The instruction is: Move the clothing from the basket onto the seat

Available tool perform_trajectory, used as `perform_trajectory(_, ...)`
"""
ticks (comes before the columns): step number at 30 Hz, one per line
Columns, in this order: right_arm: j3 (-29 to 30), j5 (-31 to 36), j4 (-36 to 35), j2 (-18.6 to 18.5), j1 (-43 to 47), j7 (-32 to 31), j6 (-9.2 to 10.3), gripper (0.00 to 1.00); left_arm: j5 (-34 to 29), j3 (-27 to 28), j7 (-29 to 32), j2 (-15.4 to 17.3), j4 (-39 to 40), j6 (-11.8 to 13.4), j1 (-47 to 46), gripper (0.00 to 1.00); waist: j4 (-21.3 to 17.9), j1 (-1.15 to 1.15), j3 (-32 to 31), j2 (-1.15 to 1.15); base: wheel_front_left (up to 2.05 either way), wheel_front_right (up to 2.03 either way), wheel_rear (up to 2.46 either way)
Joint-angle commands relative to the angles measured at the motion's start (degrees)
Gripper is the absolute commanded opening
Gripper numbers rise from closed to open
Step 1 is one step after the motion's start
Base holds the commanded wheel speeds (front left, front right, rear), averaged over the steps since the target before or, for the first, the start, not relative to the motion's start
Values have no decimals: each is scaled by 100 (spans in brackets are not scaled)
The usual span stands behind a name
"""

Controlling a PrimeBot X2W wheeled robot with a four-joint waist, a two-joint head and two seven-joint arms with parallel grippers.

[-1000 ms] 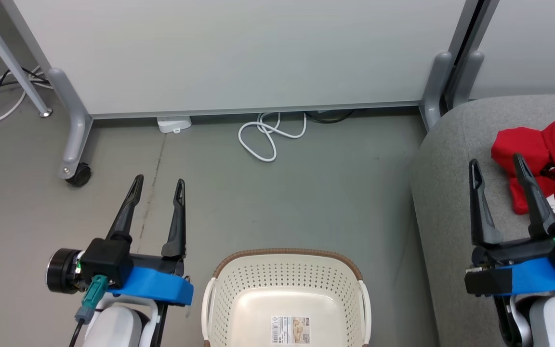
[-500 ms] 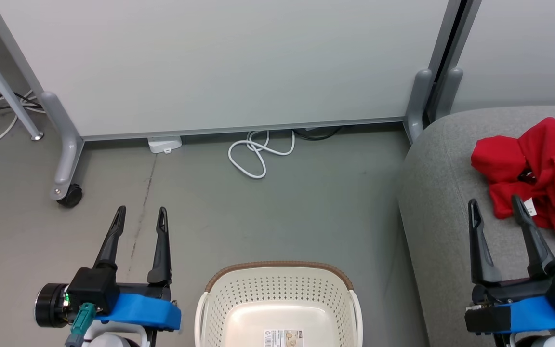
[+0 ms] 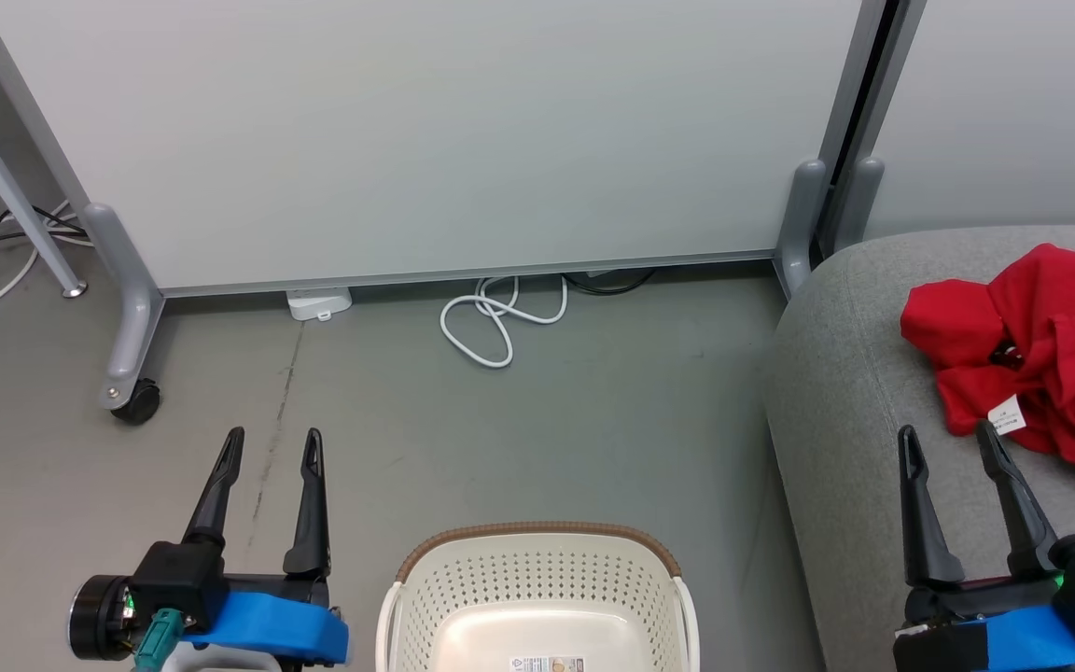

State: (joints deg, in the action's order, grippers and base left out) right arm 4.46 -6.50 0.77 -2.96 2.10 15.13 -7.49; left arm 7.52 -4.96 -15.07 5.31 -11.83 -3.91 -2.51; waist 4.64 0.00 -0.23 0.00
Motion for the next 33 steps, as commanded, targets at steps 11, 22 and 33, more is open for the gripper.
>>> perform_trajectory(11, -111, -174, 95, 10, 133, 2, -1, 100, -67, 95, -15, -54, 16, -106, 72, 100, -25, 0, -33, 0, 0, 0, 0)
perform_trajectory(22, -156, -244, 246, 11, 68, -4, 0, 0, -86, 86, 27, -75, -109, -119, 47, 0, -28, 0, -20, 0, 0, 0, 0)
perform_trajectory(33, -137, -1277, 468, 1, -20, -250, 0, 0, 944, 232, 328, -108, -240, -148, 49, 0, -59, 0, -16, 0, 0, 0, 0)
